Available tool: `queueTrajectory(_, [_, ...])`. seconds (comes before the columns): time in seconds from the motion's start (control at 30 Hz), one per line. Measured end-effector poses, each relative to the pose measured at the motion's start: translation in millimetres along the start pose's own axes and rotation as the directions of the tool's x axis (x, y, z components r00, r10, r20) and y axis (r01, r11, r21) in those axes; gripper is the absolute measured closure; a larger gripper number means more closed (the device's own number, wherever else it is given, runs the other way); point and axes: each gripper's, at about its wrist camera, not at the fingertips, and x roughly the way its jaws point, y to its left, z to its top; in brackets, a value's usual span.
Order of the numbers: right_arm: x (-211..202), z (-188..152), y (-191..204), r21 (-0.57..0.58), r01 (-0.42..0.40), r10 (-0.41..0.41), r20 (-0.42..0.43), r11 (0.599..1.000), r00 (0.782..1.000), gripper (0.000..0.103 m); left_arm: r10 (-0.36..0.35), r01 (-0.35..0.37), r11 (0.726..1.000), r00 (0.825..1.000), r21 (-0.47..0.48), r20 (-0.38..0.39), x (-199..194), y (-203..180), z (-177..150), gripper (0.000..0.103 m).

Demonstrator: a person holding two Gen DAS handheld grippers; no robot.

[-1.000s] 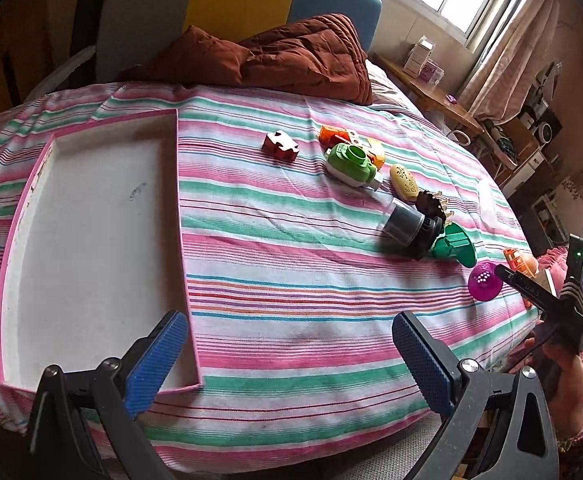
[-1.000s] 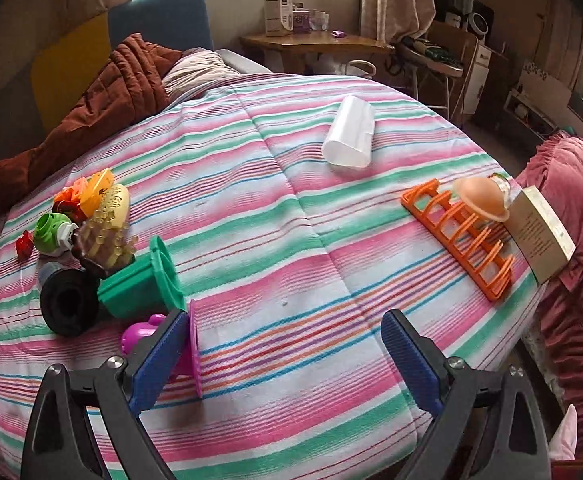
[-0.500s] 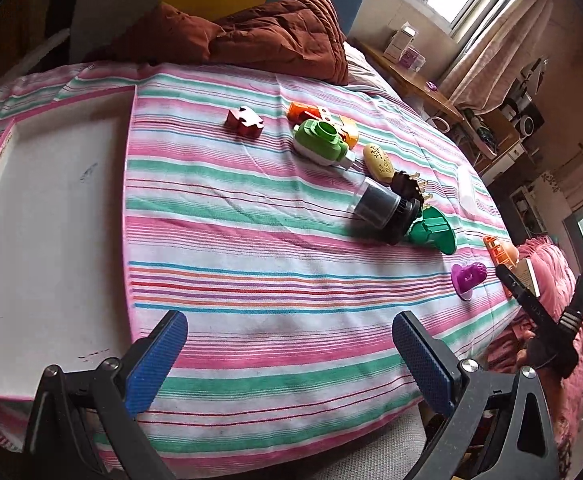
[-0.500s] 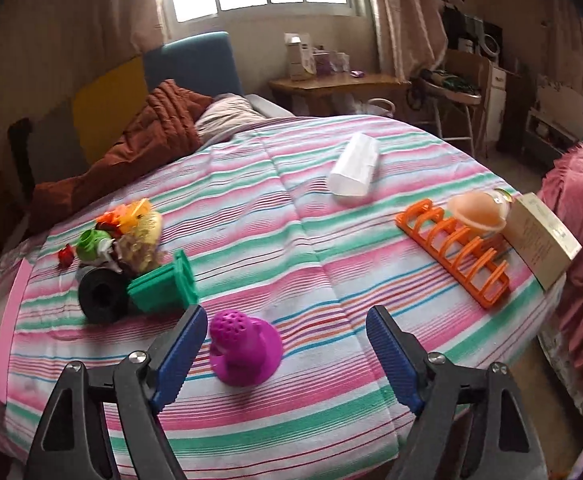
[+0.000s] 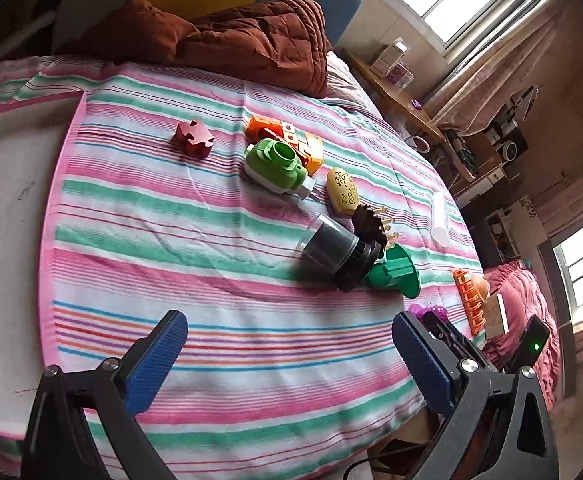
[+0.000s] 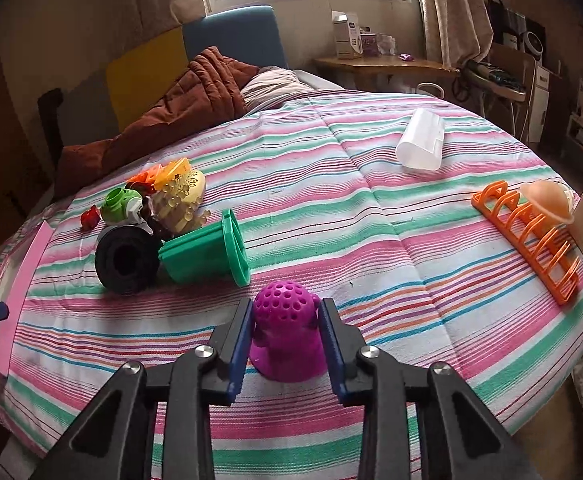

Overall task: Organize rigid objects
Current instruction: 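Reach the right tool to the purple perforated cup and close on it, then grasp the black canister with clear lid using the left tool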

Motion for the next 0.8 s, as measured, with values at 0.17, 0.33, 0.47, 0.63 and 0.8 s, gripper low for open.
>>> queueTrajectory(0.17, [-0.7, 0.7, 3.3, 0.005, 0.004, -0.004, -0.010, 1.000, 1.000, 0.070, -0.027, 0.019, 0.992, 0.998, -0.127, -0.063, 42.7, -3.9, 22.1, 0.001])
queueTrajectory(0.33, [-1.2, -0.6, 8.6, -0.016, 0.005, -0.005, -0.012, 1.000, 1.000, 0.070, -0.088, 0.043, 0.949, 0.987, -0.311, -0.132, 83.4, 2.2, 37.6, 0.001])
queueTrajectory(0.47, [-1.0, -0.8, 11.5, -0.024, 0.003, -0.003, -0.012, 1.000, 1.000, 0.070, -0.075, 0.008, 0.928, 0.983, -0.372, -0.166, 103.1, -0.9, 45.4, 0.002])
queueTrajectory(0.63, [-1.4, -2.0, 13.4, -0.023, -0.006, 0.005, -0.012, 1.000, 1.000, 0.070, -0.058, -0.008, 0.927, 0.985, -0.375, -0.164, 112.7, -14.7, 61.9, 0.018])
queueTrajectory(0.8, [-1.3, -1.5, 12.0, -0.014, -0.011, 0.011, -0.014, 1.000, 1.000, 0.070, -0.038, -0.034, 0.934, 0.980, -0.355, -0.196, 123.4, -21.0, 59.3, 0.030])
